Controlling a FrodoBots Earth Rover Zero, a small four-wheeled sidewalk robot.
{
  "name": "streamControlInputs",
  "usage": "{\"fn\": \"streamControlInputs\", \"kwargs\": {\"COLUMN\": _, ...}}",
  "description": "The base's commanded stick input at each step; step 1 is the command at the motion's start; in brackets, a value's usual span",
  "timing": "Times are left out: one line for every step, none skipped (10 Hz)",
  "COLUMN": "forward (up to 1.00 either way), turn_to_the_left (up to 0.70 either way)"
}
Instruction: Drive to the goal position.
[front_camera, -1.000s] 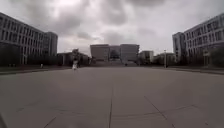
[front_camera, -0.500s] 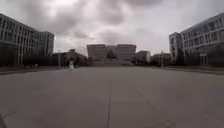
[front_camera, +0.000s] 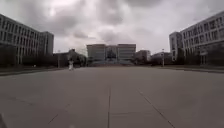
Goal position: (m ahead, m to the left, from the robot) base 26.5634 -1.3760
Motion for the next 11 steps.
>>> {"fn": "streamControlInputs", "kwargs": {"forward": 0.7, "turn_to_the_left": 0.0}}
{"fn": "streamControlInputs", "kwargs": {"forward": 0.7, "turn_to_the_left": 0.0}}
{"fn": "streamControlInputs", "kwargs": {"forward": 0.7, "turn_to_the_left": 0.0}}
{"fn": "streamControlInputs", "kwargs": {"forward": 0.7, "turn_to_the_left": 0.0}}
{"fn": "streamControlInputs", "kwargs": {"forward": 0.7, "turn_to_the_left": 0.0}}
{"fn": "streamControlInputs", "kwargs": {"forward": 0.7, "turn_to_the_left": 0.0}}
{"fn": "streamControlInputs", "kwargs": {"forward": 0.7, "turn_to_the_left": 0.0}}
{"fn": "streamControlInputs", "kwargs": {"forward": 0.7, "turn_to_the_left": 0.0}}
{"fn": "streamControlInputs", "kwargs": {"forward": 0.7, "turn_to_the_left": 0.0}}
{"fn": "streamControlInputs", "kwargs": {"forward": 0.7, "turn_to_the_left": 0.0}}
{"fn": "streamControlInputs", "kwargs": {"forward": 0.7, "turn_to_the_left": 0.0}}
